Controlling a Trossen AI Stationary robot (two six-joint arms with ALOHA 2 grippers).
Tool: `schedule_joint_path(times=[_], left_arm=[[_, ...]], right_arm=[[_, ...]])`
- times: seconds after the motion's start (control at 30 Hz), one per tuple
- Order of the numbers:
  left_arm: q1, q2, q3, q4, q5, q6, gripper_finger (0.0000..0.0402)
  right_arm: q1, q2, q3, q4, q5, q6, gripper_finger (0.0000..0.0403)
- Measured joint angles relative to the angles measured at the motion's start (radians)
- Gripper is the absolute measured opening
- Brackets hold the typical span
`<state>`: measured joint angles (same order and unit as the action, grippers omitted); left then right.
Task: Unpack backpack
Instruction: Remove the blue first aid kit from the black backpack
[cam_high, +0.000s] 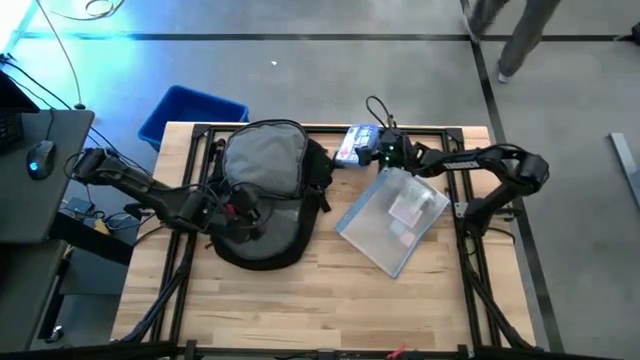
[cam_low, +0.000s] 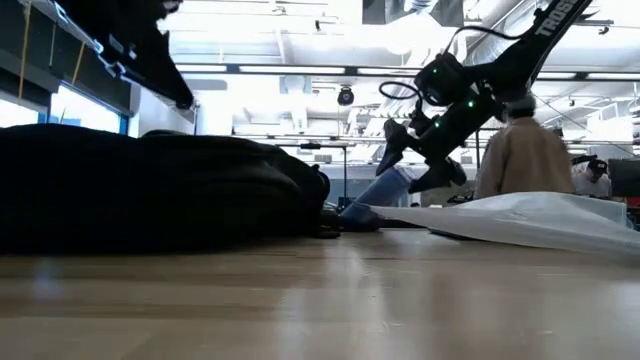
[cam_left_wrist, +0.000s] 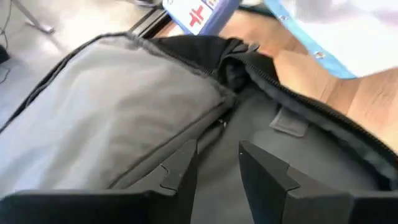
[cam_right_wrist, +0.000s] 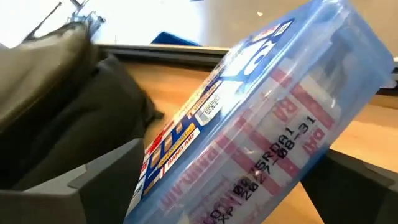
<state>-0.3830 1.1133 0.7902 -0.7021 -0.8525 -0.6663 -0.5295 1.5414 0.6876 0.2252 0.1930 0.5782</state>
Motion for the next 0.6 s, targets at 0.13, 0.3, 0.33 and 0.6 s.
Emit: schedule_joint_path(times=[0.13,0.3,0.33,0.6], left_arm=[[-0.023,0.001,0.008,0.008,-0.014,-0.002,0.0081],[-0.030,0.031,0.008,0.178,0.013,0.085,0.0055],[-0.029,0.051,0.008,0.245,0.027,0.128,0.0048],[0.045,0.319,0.009,0.730,0.250,0.421,0.0007]], right_arm=[[0.079,-0.046,0.000,-0.129,0.095,-0.062,0.0388],[0.125,-0.063,-0.001,-0.231,0.164,0.054,0.0389],[0.122,-0.063,-0.001,-0.226,0.154,0.055,0.0389],[0.082,-0.073,0.001,-0.241,0.150,0.126,0.0389]])
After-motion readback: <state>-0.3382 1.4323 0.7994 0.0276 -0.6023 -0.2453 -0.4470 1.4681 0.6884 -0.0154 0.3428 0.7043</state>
